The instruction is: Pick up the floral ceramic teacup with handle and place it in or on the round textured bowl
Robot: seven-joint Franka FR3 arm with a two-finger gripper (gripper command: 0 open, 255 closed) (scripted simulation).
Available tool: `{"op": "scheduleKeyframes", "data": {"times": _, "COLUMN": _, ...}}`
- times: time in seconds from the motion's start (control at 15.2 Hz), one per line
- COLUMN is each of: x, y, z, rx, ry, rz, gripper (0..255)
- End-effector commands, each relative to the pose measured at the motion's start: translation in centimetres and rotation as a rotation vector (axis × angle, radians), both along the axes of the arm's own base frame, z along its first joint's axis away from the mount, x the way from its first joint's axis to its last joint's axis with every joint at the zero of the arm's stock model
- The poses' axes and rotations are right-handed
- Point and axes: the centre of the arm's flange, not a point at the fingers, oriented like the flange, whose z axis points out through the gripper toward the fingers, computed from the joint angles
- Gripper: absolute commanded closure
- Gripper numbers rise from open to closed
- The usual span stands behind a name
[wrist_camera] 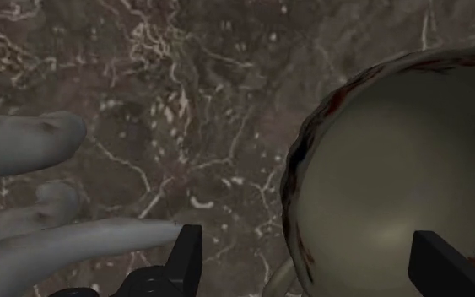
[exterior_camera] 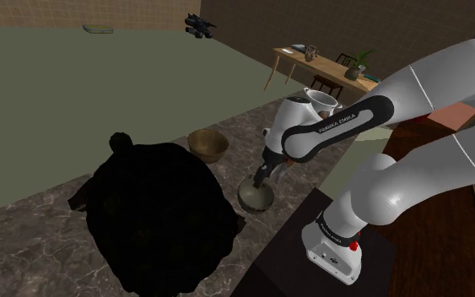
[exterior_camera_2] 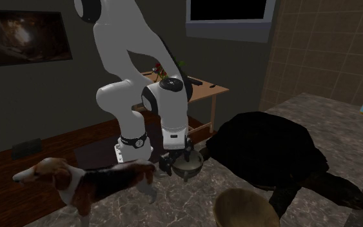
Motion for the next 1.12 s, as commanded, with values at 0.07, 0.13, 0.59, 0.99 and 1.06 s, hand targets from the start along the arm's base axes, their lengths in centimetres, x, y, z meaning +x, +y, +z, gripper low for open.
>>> {"op": "scheduleKeyframes", "data": {"times": 0.07, "x": -0.6, "y": -0.3, "z": -1.0, "rx": -0.004, "ry": 0.037, "rz": -0.005, "gripper": 0}}
{"op": "scheduleKeyframes", "data": {"times": 0.13, "x": -0.6, "y": -0.3, "z": -1.0, "rx": -0.004, "ry": 0.037, "rz": -0.005, "gripper": 0}}
{"op": "scheduleKeyframes", "data": {"times": 0.59, "x": -0.8, "y": -0.3, "z": -1.2, "rx": -0.004, "ry": 0.037, "rz": -0.005, "gripper": 255}}
{"op": "scheduleKeyframes", "data": {"times": 0.99, "x": -0.6, "y": -0.3, "z": -0.5, "rx": -0.004, "ry": 0.037, "rz": -0.005, "gripper": 255}}
{"op": "scheduleKeyframes", "data": {"times": 1.06, "x": -0.6, "y": -0.3, "z": 0.1, "rx": -0.004, "ry": 0.037, "rz": -0.005, "gripper": 255}}
